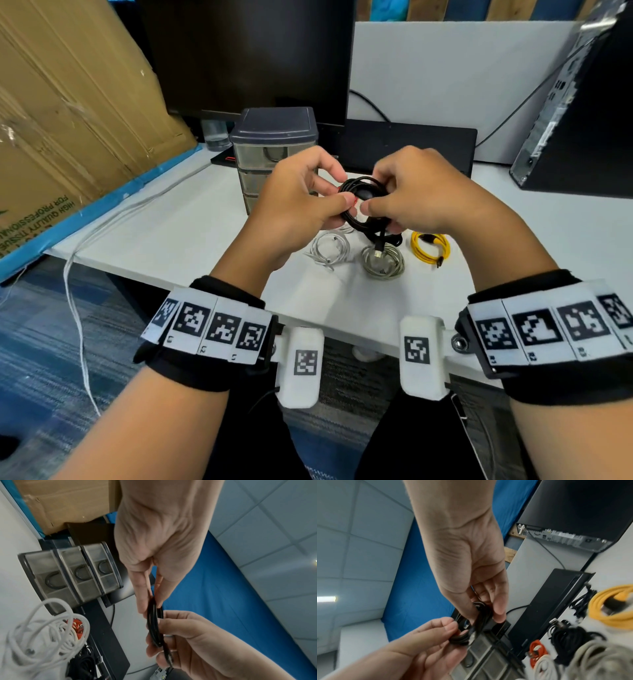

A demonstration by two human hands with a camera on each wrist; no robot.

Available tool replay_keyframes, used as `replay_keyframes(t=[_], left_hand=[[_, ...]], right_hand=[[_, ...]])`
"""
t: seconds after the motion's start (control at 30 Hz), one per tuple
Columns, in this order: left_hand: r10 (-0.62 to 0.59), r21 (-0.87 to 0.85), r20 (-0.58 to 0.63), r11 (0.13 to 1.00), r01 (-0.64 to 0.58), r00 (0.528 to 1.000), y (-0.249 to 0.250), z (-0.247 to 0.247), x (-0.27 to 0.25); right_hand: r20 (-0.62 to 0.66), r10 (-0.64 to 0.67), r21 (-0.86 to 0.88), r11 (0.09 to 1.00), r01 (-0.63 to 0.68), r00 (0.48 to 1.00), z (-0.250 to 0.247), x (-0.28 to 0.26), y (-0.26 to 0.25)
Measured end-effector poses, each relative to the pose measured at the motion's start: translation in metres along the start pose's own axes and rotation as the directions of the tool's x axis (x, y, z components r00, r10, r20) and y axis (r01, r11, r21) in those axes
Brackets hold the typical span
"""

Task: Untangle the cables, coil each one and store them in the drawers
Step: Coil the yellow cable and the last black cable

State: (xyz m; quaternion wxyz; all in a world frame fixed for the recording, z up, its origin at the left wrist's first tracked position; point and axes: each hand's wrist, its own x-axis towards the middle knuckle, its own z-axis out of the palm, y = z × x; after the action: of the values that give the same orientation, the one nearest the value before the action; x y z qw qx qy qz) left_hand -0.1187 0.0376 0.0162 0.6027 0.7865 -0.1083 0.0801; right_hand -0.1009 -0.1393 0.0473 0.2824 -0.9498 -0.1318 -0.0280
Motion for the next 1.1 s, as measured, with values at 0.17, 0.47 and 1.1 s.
replay_keyframes(t=[0.17, 0.47, 1.1], left_hand=[[-0.053, 0.105, 0.088, 0.994, 0.043, 0.995, -0.005, 0.027, 0.008], [-0.112, 0.515, 0.271, 0.856, -0.046, 0.956, -0.038, 0.087, -0.005], [-0.043, 0.528, 0.276, 0.841, -0.115, 0.96, -0.017, 0.061, 0.014]], right_hand=[[0.07, 0.127, -0.002, 0.992, -0.128, 0.989, -0.011, -0.008, 0.03], [0.322, 0.285, -0.11, 0.958, -0.263, 0.903, 0.004, -0.027, 0.089], [0.2, 0.258, -0.265, 0.943, -0.201, 0.945, -0.013, -0.006, 0.066]])
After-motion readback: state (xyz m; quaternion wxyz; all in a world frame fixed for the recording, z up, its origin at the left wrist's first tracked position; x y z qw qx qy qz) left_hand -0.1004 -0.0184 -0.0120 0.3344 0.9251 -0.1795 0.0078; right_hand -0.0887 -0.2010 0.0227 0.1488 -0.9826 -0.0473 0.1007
